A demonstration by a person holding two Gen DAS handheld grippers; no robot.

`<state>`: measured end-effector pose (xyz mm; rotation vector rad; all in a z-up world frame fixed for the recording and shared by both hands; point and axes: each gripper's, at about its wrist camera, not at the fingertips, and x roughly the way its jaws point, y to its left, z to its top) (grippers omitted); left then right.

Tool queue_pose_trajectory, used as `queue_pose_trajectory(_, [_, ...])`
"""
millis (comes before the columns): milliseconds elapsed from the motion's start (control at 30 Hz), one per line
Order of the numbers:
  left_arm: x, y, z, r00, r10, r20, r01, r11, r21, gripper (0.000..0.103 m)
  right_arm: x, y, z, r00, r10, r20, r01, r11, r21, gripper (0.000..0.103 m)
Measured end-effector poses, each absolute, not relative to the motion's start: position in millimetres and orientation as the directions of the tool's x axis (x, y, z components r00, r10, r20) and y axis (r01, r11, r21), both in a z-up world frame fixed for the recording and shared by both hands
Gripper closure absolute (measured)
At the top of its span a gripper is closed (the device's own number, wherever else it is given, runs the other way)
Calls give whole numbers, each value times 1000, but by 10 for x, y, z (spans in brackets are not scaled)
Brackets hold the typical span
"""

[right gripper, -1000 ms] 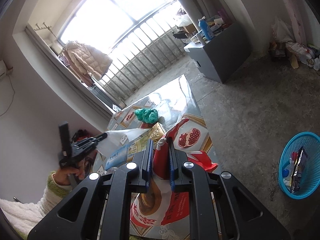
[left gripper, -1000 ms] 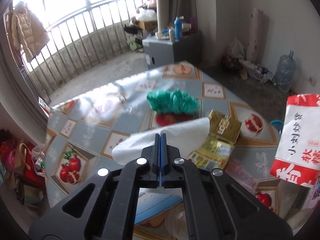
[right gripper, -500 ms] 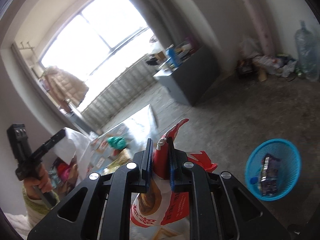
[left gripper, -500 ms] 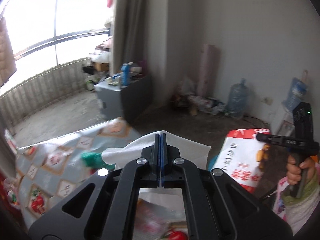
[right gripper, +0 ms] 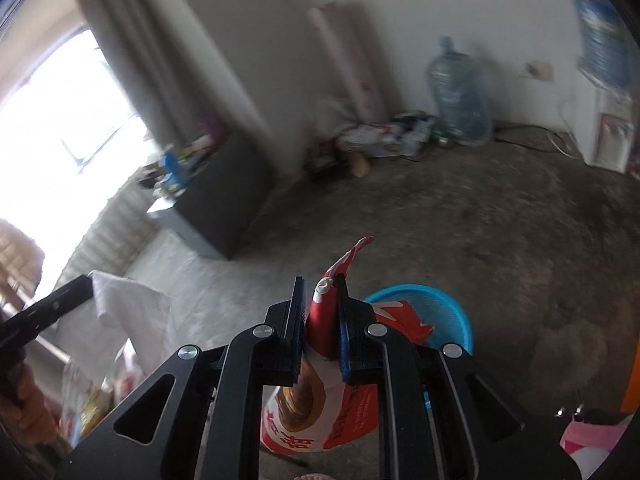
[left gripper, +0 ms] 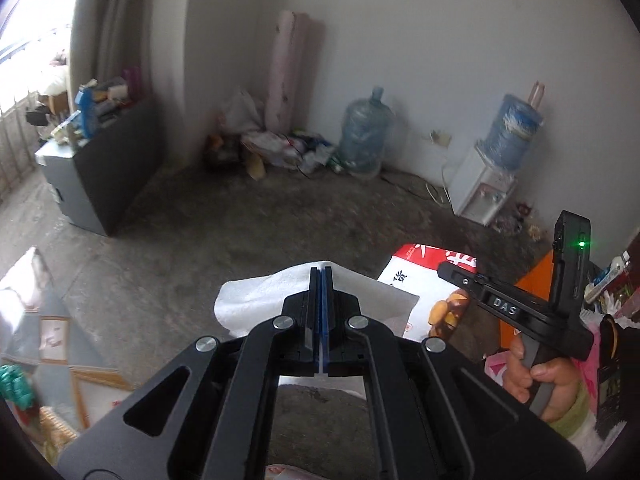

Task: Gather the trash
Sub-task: 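Open both tools over the blue wastebasket to drop tissue and snack bag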

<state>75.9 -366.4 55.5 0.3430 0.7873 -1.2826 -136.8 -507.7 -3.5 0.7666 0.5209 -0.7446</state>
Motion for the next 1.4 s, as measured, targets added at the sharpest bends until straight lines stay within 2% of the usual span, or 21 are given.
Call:
queue_pose_trajectory(133, [668, -4061, 247, 18, -686, -728, 948, 243, -205, 103, -1299, -5354, -456, 557, -445, -701, 823, 407, 396, 89])
queue_pose_trajectory(233, [624, -4234, 81, 0, -667, -745, 952, 229, -205, 103, -1224, -5568, -875, 565, -425, -707, 825, 320, 467, 89])
queue_pose_trajectory(333, [604, -4363, -54, -3, -650, -760, 953, 229, -199, 103, -1243, -5737, -1449, 515, -422, -747, 854, 176, 490, 76])
queue_pose_trajectory(400, [615, -4414, -143, -4, -634, -774, 951, 236, -198, 103, -1256, -5812, -1826, 491, -361, -793, 865, 90, 494, 57])
queue_pose_trajectory(467, [615, -4481, -215, -4, -620, -785, 951, 241, -194, 103, -1321, -5840, -2152, 470, -285, -835, 869, -15, 495, 56])
queue_pose_trajectory(533, [636, -4506, -275, -2, -607, -795, 952, 243, -188, 103, -1384, -5791, -2232, 455, -291, -842, 873, -43, 486, 55])
queue_pose_trajectory(600, [643, -4549, -326, -2, -596, -803, 952, 244, -184, 103, -1438, -5768, -2217, 432, -318, -844, 884, -38, 466, 49])
queue_pose_trajectory(1033, [359, -5165, -858, -56, -501, -864, 961, 209, -183, 103, -1863, -5789, -1745, 459, -404, -791, 853, -48, 519, 48])
queue_pose_trajectory(1100, [319, -5254, -1036, -41, -444, -895, 964, 217, -152, 91, -1865, -5787, -1732, 463, -400, -791, 853, -42, 521, 48])
queue_pose_trajectory(1133, [303, -5278, -1089, -33, -422, -906, 965, 222, -138, 72, -1861, -5777, -1723, 462, -396, -793, 855, -39, 518, 48])
queue_pose_trajectory(1167, [293, -5275, -1110, -22, -410, -912, 965, 229, -127, 65, -1855, -5764, -1712, 462, -394, -795, 856, -35, 515, 48])
queue_pose_trajectory(1400, [413, -4891, -795, -12, -459, -888, 956, 256, -145, 57, -1778, -5719, -1724, 456, -381, -804, 873, 16, 488, 48])
